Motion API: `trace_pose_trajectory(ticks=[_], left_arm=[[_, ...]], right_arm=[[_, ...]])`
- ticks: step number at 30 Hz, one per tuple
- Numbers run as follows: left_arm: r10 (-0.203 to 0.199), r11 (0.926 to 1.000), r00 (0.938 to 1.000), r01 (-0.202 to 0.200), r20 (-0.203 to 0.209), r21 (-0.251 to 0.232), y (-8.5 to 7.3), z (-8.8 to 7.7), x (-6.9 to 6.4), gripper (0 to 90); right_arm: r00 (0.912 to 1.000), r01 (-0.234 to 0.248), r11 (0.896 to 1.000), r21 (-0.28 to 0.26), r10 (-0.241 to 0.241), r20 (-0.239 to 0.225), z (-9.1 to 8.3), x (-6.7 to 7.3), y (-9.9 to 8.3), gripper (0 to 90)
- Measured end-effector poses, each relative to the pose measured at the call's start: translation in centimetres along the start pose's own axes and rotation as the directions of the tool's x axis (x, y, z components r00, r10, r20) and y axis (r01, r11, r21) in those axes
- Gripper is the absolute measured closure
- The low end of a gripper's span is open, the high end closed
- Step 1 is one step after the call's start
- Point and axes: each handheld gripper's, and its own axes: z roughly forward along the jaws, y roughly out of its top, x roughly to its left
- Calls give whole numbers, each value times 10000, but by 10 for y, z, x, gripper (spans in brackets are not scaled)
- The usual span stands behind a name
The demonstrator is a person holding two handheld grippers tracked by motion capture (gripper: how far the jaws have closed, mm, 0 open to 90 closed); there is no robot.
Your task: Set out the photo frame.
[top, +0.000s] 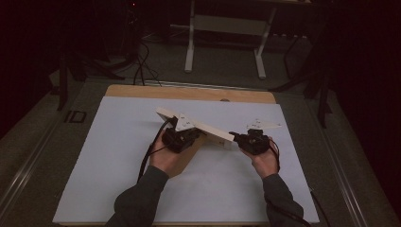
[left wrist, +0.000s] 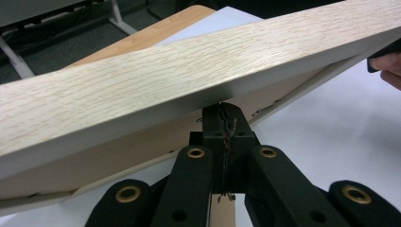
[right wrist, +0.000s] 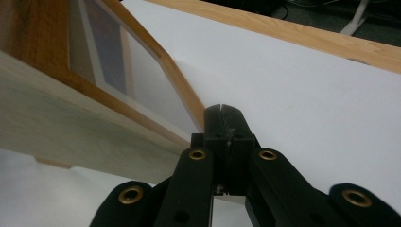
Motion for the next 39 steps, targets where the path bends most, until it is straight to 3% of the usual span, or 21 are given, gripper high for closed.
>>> trace_pose_trajectory(ticks=[27,39], left_arm=[[-103,9993,9999,105,-61,372,-2,14,2,900],[-438,9979,9990,440,-43,469,-3,21,5,900]], right_arm=[[9984,208,9998,34,-206,-522,0,11,-4,900],[9947,557,9983,152,-541,-874,3,22,-6,900]])
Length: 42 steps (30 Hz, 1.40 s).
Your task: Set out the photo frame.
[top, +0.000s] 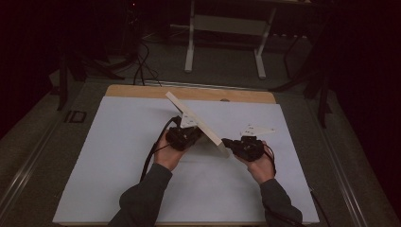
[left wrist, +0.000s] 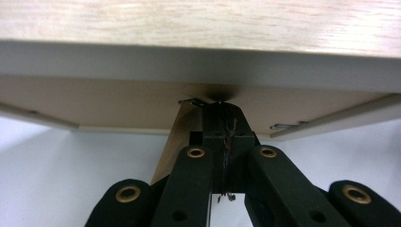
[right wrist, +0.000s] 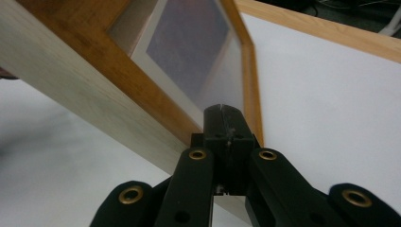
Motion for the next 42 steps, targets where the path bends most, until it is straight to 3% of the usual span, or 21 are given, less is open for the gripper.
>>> trace_pose_trajectory(ticks=[5,19,32,42], left_arm=[[-261,9997,9996,261,101,-5,0,3,2,900],[-384,9992,9985,381,383,87,-1,8,8,900],[-431,9991,9974,431,584,9,-3,10,15,900],[-850,9953,9903,896,1098,-373,-8,12,22,900]], right_arm=[[9997,86,9999,78,-84,-229,4,4,-1,900],[9988,308,9994,141,-302,-381,7,12,0,900],[9939,818,9963,277,-795,-770,13,26,4,900],[9900,1006,9943,364,-964,-1034,21,37,9,900]])
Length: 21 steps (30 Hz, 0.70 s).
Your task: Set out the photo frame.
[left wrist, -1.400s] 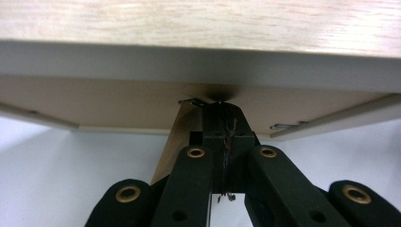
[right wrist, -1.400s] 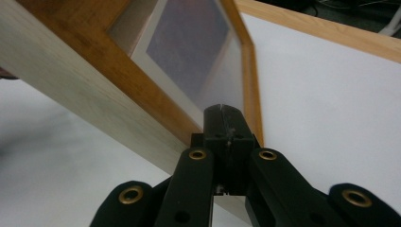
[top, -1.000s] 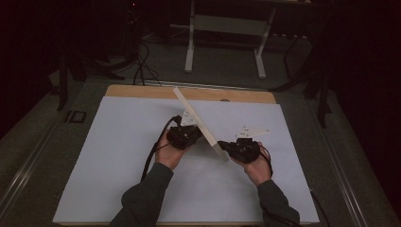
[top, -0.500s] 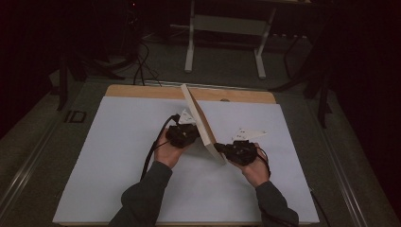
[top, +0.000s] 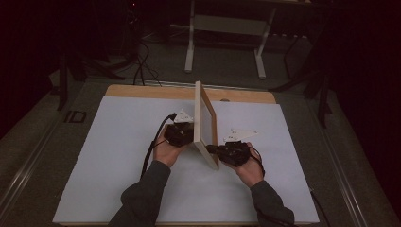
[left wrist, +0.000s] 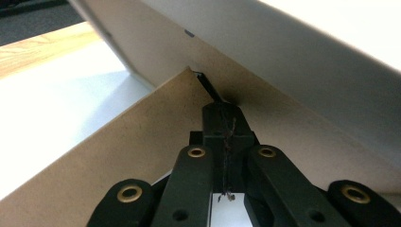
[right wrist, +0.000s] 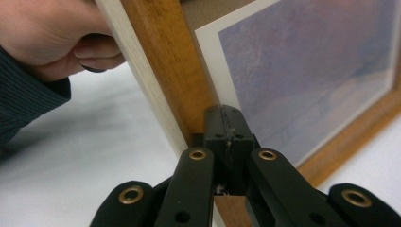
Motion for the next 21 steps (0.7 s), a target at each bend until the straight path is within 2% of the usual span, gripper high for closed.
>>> trace_pose_trajectory(ticks=[4,10,14,21], left_arm=[[-292,9995,9993,295,234,-148,-2,0,4,900],[-357,9990,9987,366,356,-257,-3,1,5,900],[-626,9971,9952,656,757,-382,-6,3,9,900],[-594,9974,9960,620,663,-380,-9,2,8,898]], right_arm=[[10000,21,10000,0,-21,-5,2,1,1,900],[10000,35,10000,19,-35,-48,6,4,4,900],[9999,91,10000,-30,-91,-112,11,6,5,900],[9999,148,9999,-9,-148,-50,12,7,5,896]])
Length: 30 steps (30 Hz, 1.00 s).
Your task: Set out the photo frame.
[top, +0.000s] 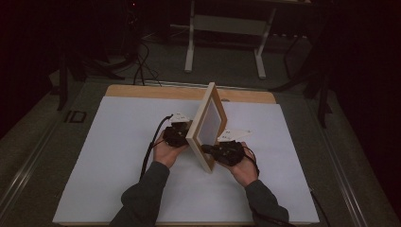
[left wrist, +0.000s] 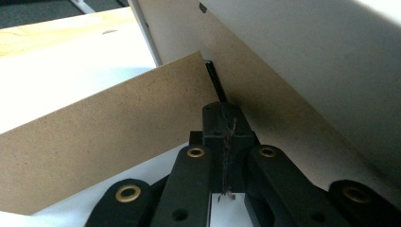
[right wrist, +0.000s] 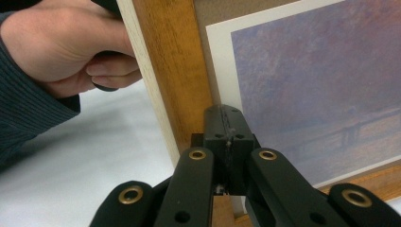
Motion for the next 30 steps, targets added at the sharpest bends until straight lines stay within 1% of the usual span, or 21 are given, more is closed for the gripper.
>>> trace_pose_trajectory(ticks=[1,4,6,10,11,12,15,18,22,25,30], left_arm=[[-27,10000,10000,27,-74,-2,0,-1,0,881],[-143,9999,9999,143,-23,25,0,-6,4,836],[-267,9996,9996,267,-7,35,-1,-9,7,814],[-270,9996,9996,271,-42,43,-2,-15,8,758],[-229,9997,9997,229,-75,28,-2,-19,8,758],[-175,9998,9998,175,-122,21,-2,-21,7,728],[-86,9999,9996,88,-268,82,-1,-26,6,696],[-42,9994,9991,56,-418,334,0,-30,4,659],[255,9985,9969,-217,-745,504,-1,-36,-1,626],[355,9979,9943,-297,-1006,580,-2,-40,-4,603],[408,9971,9928,-332,-1127,688,-4,-46,-7,574]], right_arm=[[10000,20,10000,44,-21,45,0,0,0,892],[9998,164,9998,140,-165,96,-1,0,0,868],[9998,152,9998,160,-154,121,-2,-1,-1,860],[9998,86,9998,165,-89,162,-4,-3,-2,848],[9998,86,9998,174,-89,199,-5,-4,-2,846],[9997,48,9998,177,-52,233,-6,-6,-2,839],[9995,-21,9997,235,13,309,-7,-8,-3,827],[9994,-34,9996,268,24,350,-8,-10,-4,820],[9992,-59,9994,348,45,405,-8,-12,-7,816],[9990,-116,9990,428,97,444,-9,-13,-8,816],[9987,-143,9986,511,117,503,-11,-16,-9,812]])
